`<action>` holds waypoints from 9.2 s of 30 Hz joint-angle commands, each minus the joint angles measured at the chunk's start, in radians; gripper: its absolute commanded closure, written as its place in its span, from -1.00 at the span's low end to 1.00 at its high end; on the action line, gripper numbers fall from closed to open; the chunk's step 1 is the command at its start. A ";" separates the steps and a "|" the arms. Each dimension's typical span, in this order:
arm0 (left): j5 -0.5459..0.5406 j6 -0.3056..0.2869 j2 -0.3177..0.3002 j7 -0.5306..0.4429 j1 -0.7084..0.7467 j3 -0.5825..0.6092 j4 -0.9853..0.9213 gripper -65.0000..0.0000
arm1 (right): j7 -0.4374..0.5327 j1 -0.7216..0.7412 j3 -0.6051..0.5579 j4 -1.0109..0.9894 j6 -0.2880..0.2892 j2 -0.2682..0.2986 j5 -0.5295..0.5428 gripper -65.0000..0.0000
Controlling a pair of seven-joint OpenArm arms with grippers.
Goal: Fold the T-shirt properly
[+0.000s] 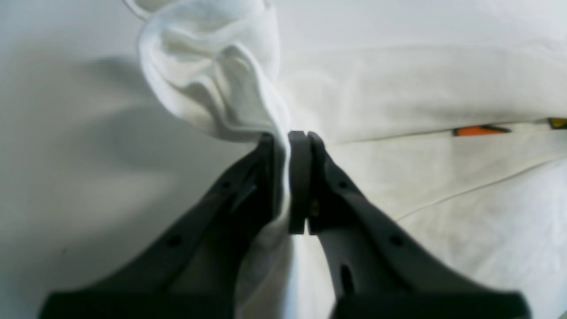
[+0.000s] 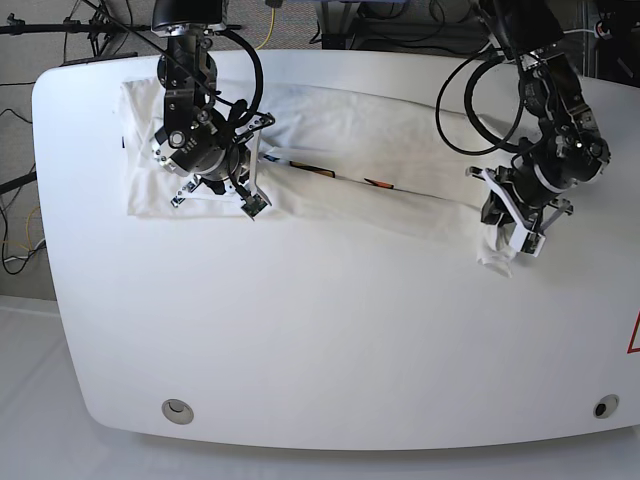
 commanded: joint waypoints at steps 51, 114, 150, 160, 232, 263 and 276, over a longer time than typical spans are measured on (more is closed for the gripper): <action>-0.012 -0.002 0.131 -0.154 0.068 0.657 0.053 0.96 | 0.008 0.017 0.006 0.015 0.001 0.008 0.001 1.00; -0.013 -0.002 -0.018 -0.225 0.036 0.492 0.002 0.09 | 0.008 0.008 0.009 0.015 -0.001 0.009 0.001 1.00; -0.013 -0.002 -0.050 -0.299 0.105 0.533 -0.164 0.09 | 0.008 0.008 0.009 0.015 -0.001 0.006 0.001 1.00; -0.013 -0.002 -0.044 -0.299 0.097 0.607 -0.136 0.09 | 0.008 0.010 0.008 0.015 -0.001 0.006 0.001 1.00; -0.016 -0.002 -0.024 -0.294 0.073 0.616 -0.059 0.09 | 0.014 -0.044 0.113 0.020 -0.001 0.077 -0.002 1.00; -0.012 -0.002 0.031 -0.299 0.082 0.712 -0.170 0.09 | 0.045 -0.049 0.109 -0.095 -0.001 0.094 -0.002 1.00; -0.015 -0.002 0.036 -0.300 0.082 0.719 -0.187 0.27 | 0.048 -0.049 0.109 -0.097 -0.001 0.094 -0.002 1.00</action>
